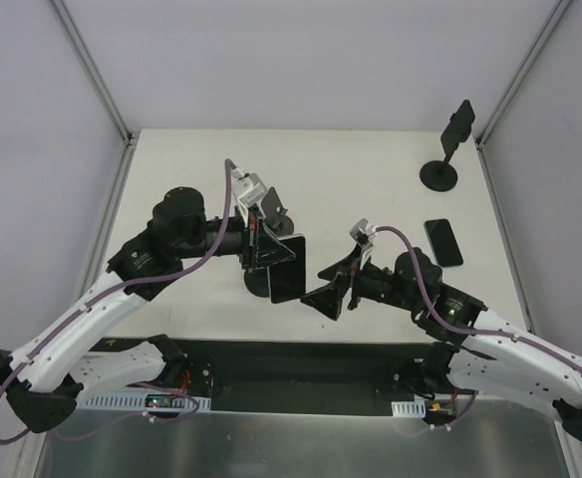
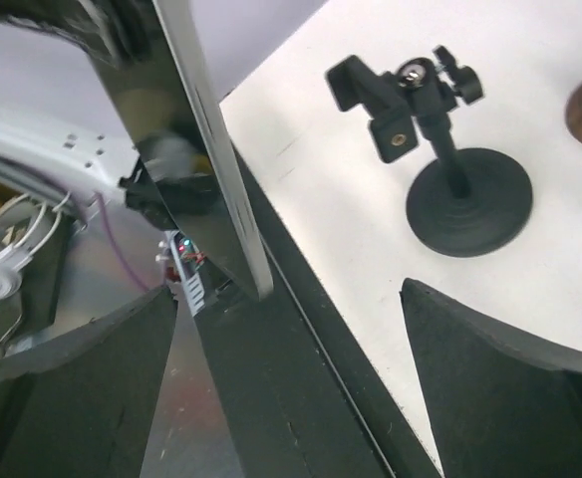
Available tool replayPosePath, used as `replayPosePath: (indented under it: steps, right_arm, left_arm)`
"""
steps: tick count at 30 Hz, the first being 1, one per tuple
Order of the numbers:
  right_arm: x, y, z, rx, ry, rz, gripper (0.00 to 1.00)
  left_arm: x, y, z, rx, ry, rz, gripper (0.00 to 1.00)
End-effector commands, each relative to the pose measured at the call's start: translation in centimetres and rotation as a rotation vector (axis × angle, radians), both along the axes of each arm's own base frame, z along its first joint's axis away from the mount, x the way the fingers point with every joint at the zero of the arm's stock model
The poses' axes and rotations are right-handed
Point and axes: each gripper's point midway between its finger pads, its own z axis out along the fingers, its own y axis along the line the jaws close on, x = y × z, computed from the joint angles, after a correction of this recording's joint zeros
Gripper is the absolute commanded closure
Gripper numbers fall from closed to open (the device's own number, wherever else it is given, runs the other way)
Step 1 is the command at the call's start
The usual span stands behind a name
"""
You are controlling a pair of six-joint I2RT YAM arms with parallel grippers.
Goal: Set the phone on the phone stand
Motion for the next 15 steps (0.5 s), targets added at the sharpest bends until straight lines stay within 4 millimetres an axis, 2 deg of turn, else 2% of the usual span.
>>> replayPosePath:
  steps: [1,2,3,4,5,6,7,8,9,10,11,13,14,15]
  right_arm:
    - [3.3,-0.6,-0.9,-0.045,0.029,-0.263,0.04]
    - [3.6,-0.3,-1.2,-0.061,0.032,-0.283,0.04]
    - [4.1,0.0,-2.9,-0.131,0.044,-0.327,0.04]
    - [4.5,0.4,-2.4,-0.138,0.043,-0.350,0.04]
    - [4.7,0.8,-2.4,-0.160,0.024,-0.357,0.04]
    - [5.0,1.6,-3.6,-0.222,0.004,-0.381,0.04]
    - [5.2,2.0,-3.4,-0.231,0.013,-0.410,0.04]
    - [5.7,2.7,-2.3,-0.223,0.018,-0.431,0.02]
    - [6.0,3.6,-3.3,-0.262,0.023,-0.440,0.02]
    - [6.2,4.2,-3.2,-0.270,0.024,-0.452,0.11]
    - [6.5,4.9,-2.0,-0.257,0.021,-0.464,0.13]
    - [6.9,5.7,-2.8,-0.311,0.002,-0.507,0.15]
    - [6.9,5.7,-3.0,-0.335,0.010,-0.524,0.19]
    - [7.4,6.1,-2.7,-0.342,0.008,-0.555,0.29]
  left_arm:
    - [3.8,6.8,3.2,0.078,-0.270,0.409,1.00]
    - [3.5,8.3,3.8,0.073,-0.302,0.460,1.00]
    - [3.9,9.5,3.4,0.104,-0.324,0.510,1.00]
    - [4.4,10.8,3.4,0.123,-0.340,0.581,1.00]
    - [4.0,11.6,3.7,0.116,-0.360,0.596,1.00]
    - [4.1,12.4,3.3,0.136,-0.371,0.625,1.00]
    - [4.0,12.8,3.3,0.139,-0.377,0.637,1.00]
    - [3.8,13.5,3.6,0.127,-0.389,0.660,1.00]
    - [3.7,13.8,3.3,0.134,-0.390,0.671,1.00]
    - [3.7,14.2,3.3,0.132,-0.393,0.687,1.00]
    - [3.6,14.8,3.5,0.124,-0.401,0.711,1.00]
    - [3.3,15.1,3.1,0.128,-0.403,0.713,1.00]
    - [3.3,15.1,2.9,0.134,-0.400,0.710,1.00]
    - [3.3,15.1,2.7,0.138,-0.397,0.708,1.00]
